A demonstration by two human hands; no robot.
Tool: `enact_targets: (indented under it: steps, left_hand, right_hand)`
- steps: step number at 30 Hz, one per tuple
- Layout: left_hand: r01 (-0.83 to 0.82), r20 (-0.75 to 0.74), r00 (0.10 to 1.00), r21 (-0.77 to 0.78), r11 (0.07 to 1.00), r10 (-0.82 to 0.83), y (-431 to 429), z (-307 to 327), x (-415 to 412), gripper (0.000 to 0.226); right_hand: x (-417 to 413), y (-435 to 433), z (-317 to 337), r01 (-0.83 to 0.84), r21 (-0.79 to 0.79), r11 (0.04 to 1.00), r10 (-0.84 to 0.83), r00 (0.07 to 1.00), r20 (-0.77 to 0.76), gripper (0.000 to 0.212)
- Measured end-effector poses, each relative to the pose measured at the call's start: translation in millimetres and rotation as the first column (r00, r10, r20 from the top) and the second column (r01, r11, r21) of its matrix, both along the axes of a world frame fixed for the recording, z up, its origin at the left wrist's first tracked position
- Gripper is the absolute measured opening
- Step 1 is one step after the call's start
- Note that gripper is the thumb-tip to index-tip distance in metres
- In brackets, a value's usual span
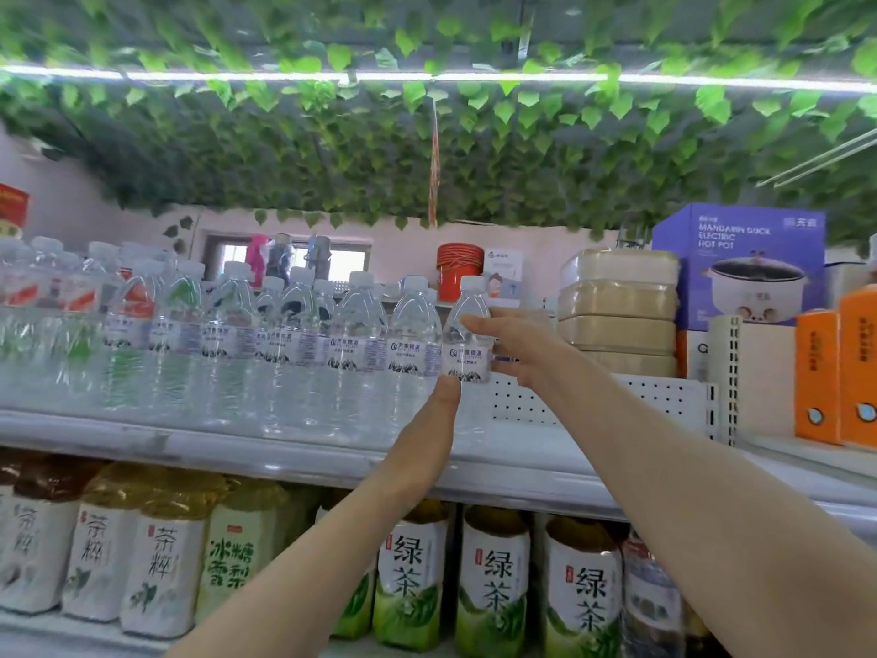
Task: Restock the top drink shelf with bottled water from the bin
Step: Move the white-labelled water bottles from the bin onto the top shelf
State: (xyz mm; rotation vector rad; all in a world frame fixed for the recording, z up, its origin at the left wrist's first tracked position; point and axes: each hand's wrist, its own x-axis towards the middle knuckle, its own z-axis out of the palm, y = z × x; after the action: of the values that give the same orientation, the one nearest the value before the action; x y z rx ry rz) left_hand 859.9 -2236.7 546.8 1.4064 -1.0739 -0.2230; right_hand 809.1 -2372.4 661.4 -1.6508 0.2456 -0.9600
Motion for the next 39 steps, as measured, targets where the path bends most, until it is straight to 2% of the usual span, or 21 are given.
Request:
enact_targets:
  steps: [2,5,12,17,22,24,27,29,34,36,39]
  left_hand:
    - [-0.018,0.006,1.0,0.005,1.0,0.018,-1,0,0,0.076]
    - [-0.019,0.02,1.0,0.007,1.0,0.018,-3,0,-2,0.076]
    - [-0.026,0.042,0.999,-0.023,0.999,0.027,-6,-3,-4,0.074]
    - [-0.021,0.052,0.998,-0.033,0.999,0.022,-7,-5,-5,0.072]
    - [-0.056,0.061,0.996,-0.028,0.998,0.057,-8,-4,-5,0.071]
    - [-0.08,0.076,0.994,-0.01,0.997,0.081,-6,-2,-6,0.069]
    - [-0.122,0.102,0.988,0.018,0.992,0.119,1,9,-6,0.068]
    - [-0.139,0.102,0.985,0.019,0.99,0.137,10,20,-7,0.071]
    - [-0.255,0.236,0.94,0.015,0.967,0.245,42,47,-17,0.078]
    - [-0.312,0.286,0.909,-0.016,0.95,0.304,56,53,-24,0.076]
    - [-0.416,0.355,0.838,-0.079,0.906,0.415,80,56,-38,0.071]
  right_hand:
    - [2,-1,0,0.023,-0.013,1.0,-0.024,1.0,-0.013,0.029]
    - [4,-5,0,0.045,-0.031,0.998,-0.046,0.999,-0.028,0.02]
    - [7,-10,2,0.073,-0.1,0.992,-0.082,0.993,-0.089,0.036]
    - [11,-15,-1,0.08,-0.127,0.989,-0.089,0.993,-0.073,0.022]
    - [13,-10,-2,0.133,-0.139,0.981,-0.143,0.987,-0.067,0.019]
    - [12,-7,-2,0.155,-0.138,0.978,-0.167,0.982,-0.086,0.025]
    - [4,2,1,0.181,-0.122,0.976,-0.195,0.974,-0.114,0.046]
    - [-6,7,3,0.208,-0.132,0.969,-0.225,0.965,-0.133,0.048]
    - [-47,26,5,0.287,-0.287,0.914,-0.338,0.93,-0.148,0.024]
    - [-68,38,5,0.302,-0.363,0.881,-0.377,0.913,-0.154,0.032]
    - [-98,58,-2,0.328,-0.493,0.806,-0.46,0.871,-0.172,0.063]
